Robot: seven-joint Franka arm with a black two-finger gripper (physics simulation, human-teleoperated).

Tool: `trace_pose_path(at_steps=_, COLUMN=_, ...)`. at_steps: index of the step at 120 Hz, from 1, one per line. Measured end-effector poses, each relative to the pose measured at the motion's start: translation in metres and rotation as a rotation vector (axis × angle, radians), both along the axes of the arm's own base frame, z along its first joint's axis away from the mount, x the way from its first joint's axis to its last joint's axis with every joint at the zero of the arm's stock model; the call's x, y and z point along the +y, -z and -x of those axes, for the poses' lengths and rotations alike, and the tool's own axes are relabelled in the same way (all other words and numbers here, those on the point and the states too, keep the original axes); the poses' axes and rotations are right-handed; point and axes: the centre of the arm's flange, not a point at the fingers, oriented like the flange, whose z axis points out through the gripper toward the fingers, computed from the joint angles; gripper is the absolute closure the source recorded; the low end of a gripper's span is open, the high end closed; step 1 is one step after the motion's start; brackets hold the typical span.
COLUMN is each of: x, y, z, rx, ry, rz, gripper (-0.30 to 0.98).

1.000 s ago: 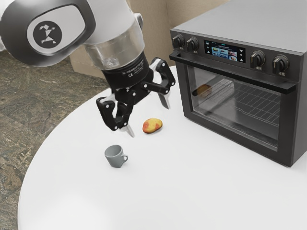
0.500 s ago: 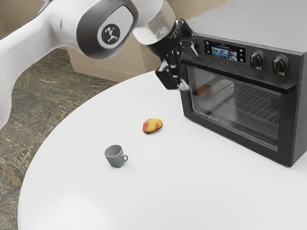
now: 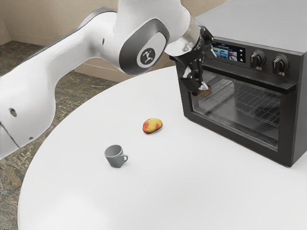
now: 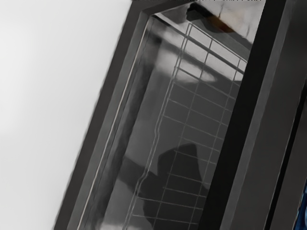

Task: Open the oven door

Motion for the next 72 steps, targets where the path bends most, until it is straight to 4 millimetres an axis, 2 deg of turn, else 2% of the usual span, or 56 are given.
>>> trace_pose_path(at_steps=14, x=0.007, y=0.01, z=-0.01, rx=-0.018, ry=0.013, rz=-0.022, gripper=0.0)
trace_pose_path(at_steps=38, x=0.011, y=0.01, z=-0.019, rx=-0.052, ry=0.036, rz=-0.035, gripper=0.0)
trace_pose_path(at_steps=72, x=0.017, y=0.053, z=-0.026, rx=0.019, ry=0.048, rz=-0.034, gripper=0.0)
